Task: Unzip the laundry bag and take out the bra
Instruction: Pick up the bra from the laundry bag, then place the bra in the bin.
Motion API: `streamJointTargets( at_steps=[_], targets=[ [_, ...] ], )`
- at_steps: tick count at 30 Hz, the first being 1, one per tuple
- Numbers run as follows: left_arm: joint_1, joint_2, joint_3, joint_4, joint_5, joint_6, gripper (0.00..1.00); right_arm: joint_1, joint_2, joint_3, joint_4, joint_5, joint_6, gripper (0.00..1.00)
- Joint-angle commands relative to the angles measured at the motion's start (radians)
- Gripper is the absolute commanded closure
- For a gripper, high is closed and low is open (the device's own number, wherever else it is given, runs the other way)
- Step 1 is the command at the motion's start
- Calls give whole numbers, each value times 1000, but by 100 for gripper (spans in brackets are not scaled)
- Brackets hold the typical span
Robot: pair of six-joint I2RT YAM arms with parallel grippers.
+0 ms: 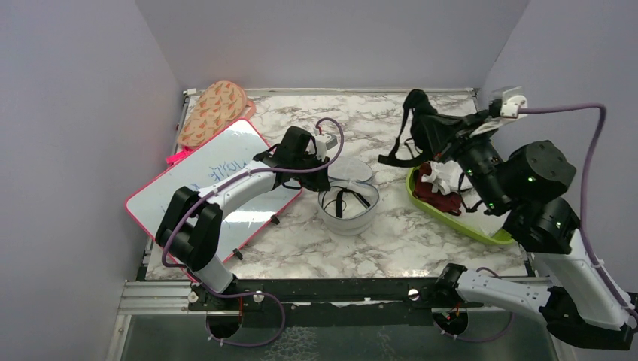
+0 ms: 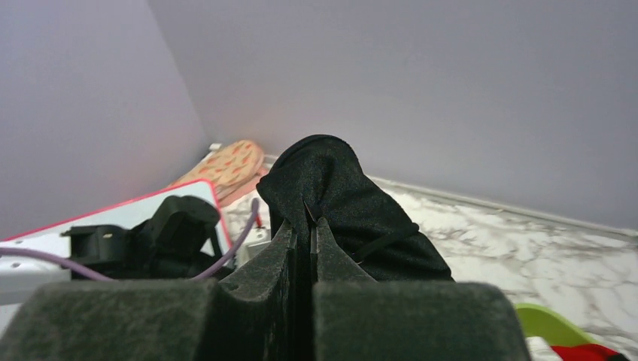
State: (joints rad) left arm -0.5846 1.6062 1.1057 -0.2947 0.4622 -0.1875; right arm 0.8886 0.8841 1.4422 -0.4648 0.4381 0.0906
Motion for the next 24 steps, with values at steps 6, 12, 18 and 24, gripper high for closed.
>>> streamJointTargets(
  at_steps=[6, 12, 18, 24],
  targets=[
    [-5, -32, 19, 18, -17, 10, 100, 4, -50, -88, 152, 420, -348, 99],
    [-5, -32, 19, 19, -17, 10, 100, 3, 15, -359, 585, 658, -608, 99],
    [-6, -36, 17, 18, -26, 11, 100, -126, 172, -409, 666, 638, -538, 99],
    [-5, -36, 18, 17, -18, 8, 100, -373, 239, -303, 413, 550, -210, 99]
  ],
)
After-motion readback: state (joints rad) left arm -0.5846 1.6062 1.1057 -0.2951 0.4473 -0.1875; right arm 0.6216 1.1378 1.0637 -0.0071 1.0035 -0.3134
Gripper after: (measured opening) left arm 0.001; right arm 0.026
